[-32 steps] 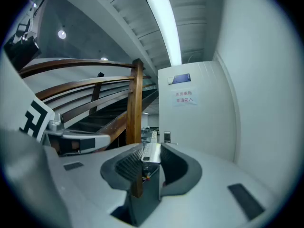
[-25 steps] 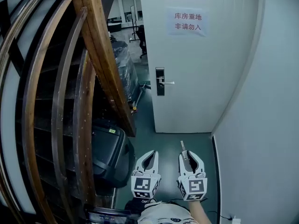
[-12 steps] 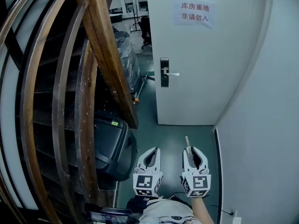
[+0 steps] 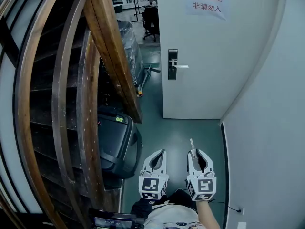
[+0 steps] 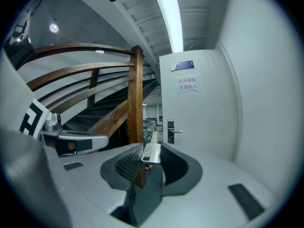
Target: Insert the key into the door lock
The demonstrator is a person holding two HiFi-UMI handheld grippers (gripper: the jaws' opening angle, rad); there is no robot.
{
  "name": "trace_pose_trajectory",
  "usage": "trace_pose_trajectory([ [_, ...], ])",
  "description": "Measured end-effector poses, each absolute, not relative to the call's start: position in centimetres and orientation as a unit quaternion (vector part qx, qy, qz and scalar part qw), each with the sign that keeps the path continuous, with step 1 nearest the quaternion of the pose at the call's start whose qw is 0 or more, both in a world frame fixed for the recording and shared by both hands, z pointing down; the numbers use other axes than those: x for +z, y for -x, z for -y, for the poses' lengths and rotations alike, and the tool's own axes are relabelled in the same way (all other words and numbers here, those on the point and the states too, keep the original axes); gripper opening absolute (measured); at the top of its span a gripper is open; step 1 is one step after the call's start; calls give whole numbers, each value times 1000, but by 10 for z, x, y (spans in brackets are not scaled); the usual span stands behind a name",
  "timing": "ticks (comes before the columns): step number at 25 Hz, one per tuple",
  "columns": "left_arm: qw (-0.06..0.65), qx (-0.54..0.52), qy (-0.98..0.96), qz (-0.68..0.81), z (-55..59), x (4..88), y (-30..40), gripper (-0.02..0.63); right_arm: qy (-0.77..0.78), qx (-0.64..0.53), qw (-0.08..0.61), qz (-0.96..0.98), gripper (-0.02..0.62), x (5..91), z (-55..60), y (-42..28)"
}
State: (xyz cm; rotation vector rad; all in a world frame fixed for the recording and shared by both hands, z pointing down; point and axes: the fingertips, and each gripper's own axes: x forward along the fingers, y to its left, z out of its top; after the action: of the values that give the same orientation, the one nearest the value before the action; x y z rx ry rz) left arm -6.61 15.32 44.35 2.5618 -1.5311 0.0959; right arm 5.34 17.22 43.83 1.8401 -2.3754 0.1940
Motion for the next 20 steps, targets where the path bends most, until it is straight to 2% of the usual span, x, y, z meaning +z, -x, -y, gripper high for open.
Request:
trace_pose_trajectory([
  [7, 80, 32, -856, 510, -125, 447, 64, 5, -607, 69, 75, 788, 118, 443, -148, -51],
  [20, 50, 33, -846, 530, -15, 427, 37, 5, -573, 57, 47, 816, 118, 430, -31, -64],
])
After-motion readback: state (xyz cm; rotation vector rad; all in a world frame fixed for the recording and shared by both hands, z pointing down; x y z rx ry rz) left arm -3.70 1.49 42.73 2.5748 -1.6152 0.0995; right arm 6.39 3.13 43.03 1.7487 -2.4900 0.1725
